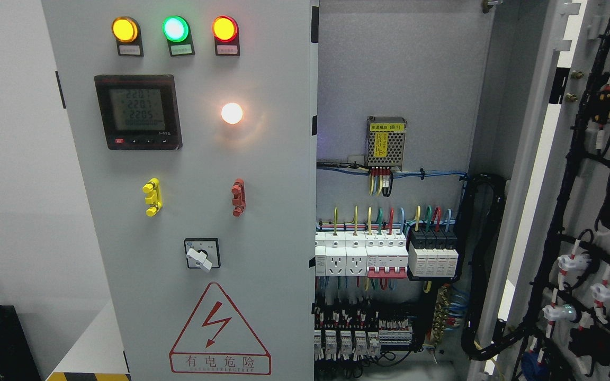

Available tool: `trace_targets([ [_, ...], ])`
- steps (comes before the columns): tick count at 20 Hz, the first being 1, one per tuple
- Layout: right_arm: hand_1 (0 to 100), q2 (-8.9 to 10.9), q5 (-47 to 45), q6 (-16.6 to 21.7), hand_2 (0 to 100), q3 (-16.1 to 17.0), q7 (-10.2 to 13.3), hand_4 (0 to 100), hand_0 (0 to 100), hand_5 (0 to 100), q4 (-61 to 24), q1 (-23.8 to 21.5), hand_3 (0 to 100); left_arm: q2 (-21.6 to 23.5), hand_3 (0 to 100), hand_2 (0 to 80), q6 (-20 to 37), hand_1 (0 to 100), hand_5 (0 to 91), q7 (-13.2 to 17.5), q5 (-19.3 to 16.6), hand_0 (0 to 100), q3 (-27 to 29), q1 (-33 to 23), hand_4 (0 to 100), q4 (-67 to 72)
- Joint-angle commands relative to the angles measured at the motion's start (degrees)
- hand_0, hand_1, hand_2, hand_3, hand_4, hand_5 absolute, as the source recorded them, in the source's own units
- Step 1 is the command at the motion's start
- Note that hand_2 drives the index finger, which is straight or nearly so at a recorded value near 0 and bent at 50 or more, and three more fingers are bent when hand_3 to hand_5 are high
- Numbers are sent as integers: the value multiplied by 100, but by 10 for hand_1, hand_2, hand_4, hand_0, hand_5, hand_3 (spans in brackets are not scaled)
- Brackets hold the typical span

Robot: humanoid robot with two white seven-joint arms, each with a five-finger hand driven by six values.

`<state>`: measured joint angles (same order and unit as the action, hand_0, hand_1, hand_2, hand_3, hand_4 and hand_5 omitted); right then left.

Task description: Open door with both hands

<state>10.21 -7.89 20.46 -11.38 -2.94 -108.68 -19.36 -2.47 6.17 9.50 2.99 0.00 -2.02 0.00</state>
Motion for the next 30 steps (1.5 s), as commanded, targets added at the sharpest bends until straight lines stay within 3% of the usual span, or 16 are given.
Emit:
trace_targets([
  [1, 389, -45, -11, -629, 0, -145, 4, 0, 120, 0, -146, 1178, 0, -7, 0, 0, -2, 389, 0, 0, 0, 120, -79, 0, 0, -158],
  [6, 389, -89, -20, -1271, 0, -452, 4, 0, 120, 0, 364, 2049, 0, 1, 0, 0, -2, 389, 0, 0, 0, 120, -79, 0, 0, -158],
  [11, 389, -422, -204, -1728, 0, -619, 4, 0, 120, 0, 777, 2629, 0, 1, 0, 0, -2, 389, 0, 0, 0, 120, -79, 0, 0, -158],
  [14, 389, -520, -520, -2089, 0, -628, -4, 0, 120, 0, 936, 2823, 0, 1, 0, 0, -2, 389, 0, 0, 0, 120, -79, 0, 0, -158],
  [24, 389, -537, -749, -2116, 0, -734, -22, 0, 120, 0, 1937, 3666, 0, 1, 0, 0, -2, 389, 0, 0, 0, 120, -79, 0, 0, -158],
  [30, 389, -608, -811, -2116, 0, -804, -22, 0, 120, 0, 2272, 3861, 0, 1, 0, 0, -2, 389, 0, 0, 0, 120, -79, 0, 0, -158],
])
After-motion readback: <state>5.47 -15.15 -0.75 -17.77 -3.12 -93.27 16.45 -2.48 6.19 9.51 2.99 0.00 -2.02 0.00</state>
